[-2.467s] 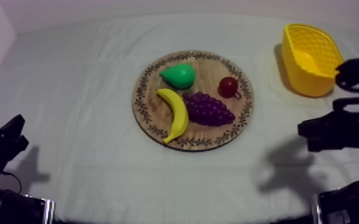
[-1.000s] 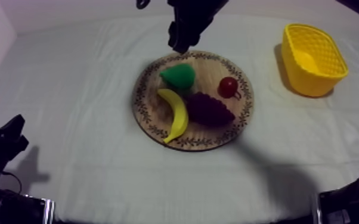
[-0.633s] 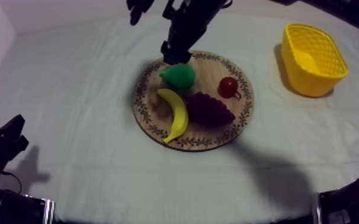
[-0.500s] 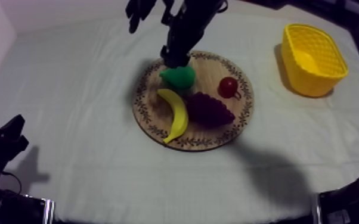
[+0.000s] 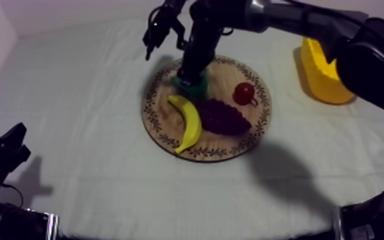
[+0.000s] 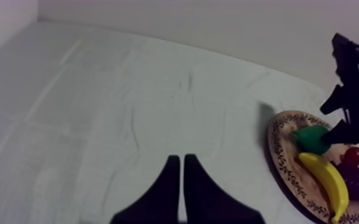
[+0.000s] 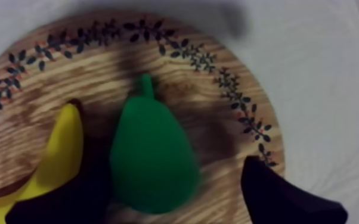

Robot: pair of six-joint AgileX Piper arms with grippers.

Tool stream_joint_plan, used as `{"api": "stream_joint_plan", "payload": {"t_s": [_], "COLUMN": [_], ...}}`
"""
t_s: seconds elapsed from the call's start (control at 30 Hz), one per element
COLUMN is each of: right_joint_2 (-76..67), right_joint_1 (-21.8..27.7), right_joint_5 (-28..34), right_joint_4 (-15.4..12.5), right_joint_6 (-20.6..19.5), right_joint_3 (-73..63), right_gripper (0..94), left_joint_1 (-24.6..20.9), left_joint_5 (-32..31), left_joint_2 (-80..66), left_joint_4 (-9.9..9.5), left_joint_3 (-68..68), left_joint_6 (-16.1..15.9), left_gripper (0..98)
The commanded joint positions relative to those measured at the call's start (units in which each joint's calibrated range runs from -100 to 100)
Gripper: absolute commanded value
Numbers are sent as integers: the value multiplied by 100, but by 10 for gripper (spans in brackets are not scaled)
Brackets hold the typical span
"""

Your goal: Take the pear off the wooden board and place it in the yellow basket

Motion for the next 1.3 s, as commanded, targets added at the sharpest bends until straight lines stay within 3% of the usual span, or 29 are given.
{"api": "stream_joint_plan", "payload": {"t_s": [0.0,0.2,0.4,0.5,0.83,1.07,1.27], "right_joint_2": [136,359,476,455,-488,-1673,-2669], "right_joint_1": [5,10,-12,-19,-90,-236,-354], "right_joint_5": [-26,-61,-88,-120,-166,231,623], "right_joint_4": [14,41,56,73,119,161,252], "right_joint_6": [-4,25,102,100,15,-123,-702], "right_joint_3": [-10,-55,-74,-9,689,1001,1067], "right_gripper": [643,590,356,302,274,266,272], "left_joint_1": [-2,-2,-2,-2,-2,-2,-2], "left_joint_5": [0,0,0,0,0,0,0], "left_joint_2": [0,0,0,0,0,0,0], "left_joint_4": [-2,-2,-2,-2,-2,-2,-2], "left_joint_3": [-2,-2,-2,-2,-2,-2,-2], "left_joint_6": [0,0,0,0,0,0,-1], "left_gripper": [1,1,1,1,1,1,1]}}
